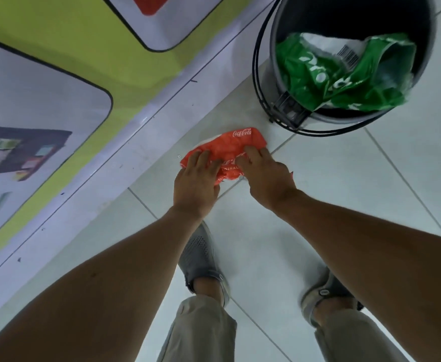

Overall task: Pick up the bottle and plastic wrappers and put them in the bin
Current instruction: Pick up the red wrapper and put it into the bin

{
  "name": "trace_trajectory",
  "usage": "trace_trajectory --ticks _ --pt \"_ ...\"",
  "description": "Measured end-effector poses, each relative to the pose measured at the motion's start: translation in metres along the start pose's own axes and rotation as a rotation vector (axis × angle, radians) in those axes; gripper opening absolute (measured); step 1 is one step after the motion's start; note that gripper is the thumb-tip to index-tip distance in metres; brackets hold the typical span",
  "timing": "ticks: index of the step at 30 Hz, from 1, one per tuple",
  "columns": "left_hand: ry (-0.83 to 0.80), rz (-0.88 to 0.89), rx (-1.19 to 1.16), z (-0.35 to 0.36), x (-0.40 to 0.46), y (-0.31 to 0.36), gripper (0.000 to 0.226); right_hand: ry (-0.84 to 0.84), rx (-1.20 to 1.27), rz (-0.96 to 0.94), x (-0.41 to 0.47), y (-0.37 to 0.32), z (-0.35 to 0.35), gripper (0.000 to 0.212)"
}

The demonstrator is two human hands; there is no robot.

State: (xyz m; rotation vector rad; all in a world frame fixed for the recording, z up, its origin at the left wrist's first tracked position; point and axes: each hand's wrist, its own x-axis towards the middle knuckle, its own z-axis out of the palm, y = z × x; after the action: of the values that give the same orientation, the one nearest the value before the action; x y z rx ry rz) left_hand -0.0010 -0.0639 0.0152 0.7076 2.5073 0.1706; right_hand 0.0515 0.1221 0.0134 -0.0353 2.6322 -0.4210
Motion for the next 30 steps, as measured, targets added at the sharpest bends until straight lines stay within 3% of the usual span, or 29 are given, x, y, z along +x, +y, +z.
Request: trace_trajectory --ticks 7,15,21,26,30 --pt "0.094 0.042 0.038 -0.111 -0.052 0.039 0.059 0.121 0.074 0.01 -0.067 -0.026 -0.11 0.046" --pt "0.21 0.126 0.068 -0.211 -0.004 0.116 0.06 0.311 0.019 0.102 -0.089 0.019 -0.221 0.049" --pt "0.23 0.255 0.028 -0.227 0.065 0.165 0.071 0.401 -0.06 0.196 -0.075 0.076 -0.259 0.052" --pt "0.202 0.203 0.157 -0.21 0.097 0.182 0.078 0.338 -0.22 0.329 -0.05 0.119 -0.253 0.052" --pt "0.197 0.21 0.129 -0.19 0.103 0.18 0.066 0.251 -0.291 0.341 -0.031 0.125 -0.241 0.046"
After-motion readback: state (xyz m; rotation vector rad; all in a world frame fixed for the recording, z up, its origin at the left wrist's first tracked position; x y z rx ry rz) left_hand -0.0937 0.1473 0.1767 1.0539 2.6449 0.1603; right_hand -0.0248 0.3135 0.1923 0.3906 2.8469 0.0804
